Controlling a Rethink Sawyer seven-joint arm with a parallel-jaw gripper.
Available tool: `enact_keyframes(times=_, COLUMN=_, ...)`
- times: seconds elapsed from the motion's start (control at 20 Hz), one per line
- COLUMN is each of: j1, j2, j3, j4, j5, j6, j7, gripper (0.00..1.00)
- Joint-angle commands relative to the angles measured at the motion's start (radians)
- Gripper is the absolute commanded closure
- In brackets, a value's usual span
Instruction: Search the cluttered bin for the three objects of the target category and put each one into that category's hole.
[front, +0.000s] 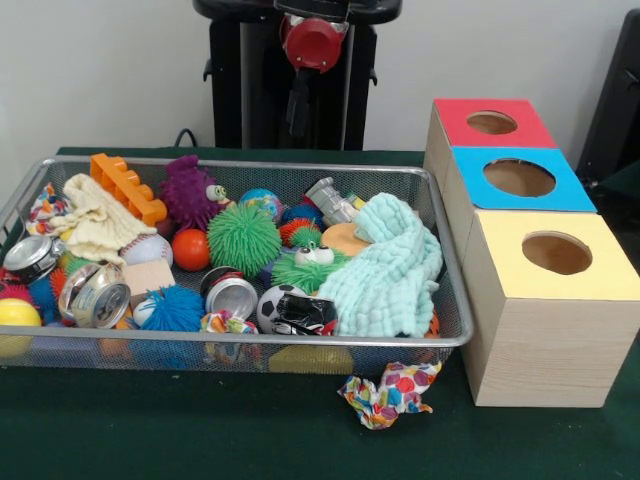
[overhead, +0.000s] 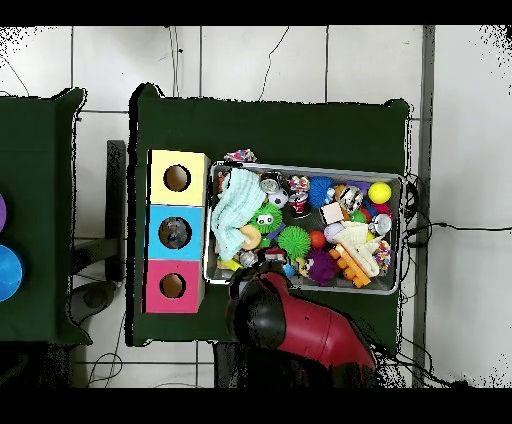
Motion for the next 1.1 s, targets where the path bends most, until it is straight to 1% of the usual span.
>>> enact_keyframes(times=0.05, j1=-0.018, j2=0.017, j3=0.081, j4=0.046, j5=-0.052, j6=0.005, j7=-0.016, gripper=0.0)
enact_keyframes(times=0.45, j1=-0.048, j2=0.014, j3=0.104, j4=0.055, j5=-0.069, j6=-0.021, j7=-0.027, gripper=0.0)
enact_keyframes(times=0.6, j1=-0.051, j2=0.017, j3=0.1, j4=0.056, j5=-0.082, j6=-0.035, j7=-0.027, gripper=0.0)
enact_keyframes(times=0.7, j1=-0.049, j2=0.017, j3=0.087, j4=0.054, j5=-0.101, j6=-0.046, j7=-0.03, gripper=0.0)
enact_keyframes(times=0.8, j1=-0.022, j2=0.01, j3=0.044, j4=0.047, j5=-0.124, j6=-0.048, j7=-0.032, gripper=0.0)
enact_keyframes(times=0.9, j1=0.102, j2=0.008, j3=-0.118, j4=-0.005, j5=-0.161, j6=-0.04, j7=-0.027, gripper=0.0)
enact_keyframes(times=0.95, j1=0.225, j2=0.033, j3=-0.284, j4=-0.062, j5=-0.192, j6=-0.072, j7=-0.021, gripper=0.0)
enact_keyframes(times=1.0, j1=0.251, j2=0.026, j3=-0.329, j4=-0.076, j5=-0.216, j6=-0.076, j7=-0.031, gripper=0.0)
enact_keyframes(times=1.1, j1=0.36, j2=0.08, j3=-0.514, j4=-0.131, j5=-0.245, j6=-0.156, j7=-0.028, gripper=0.0)
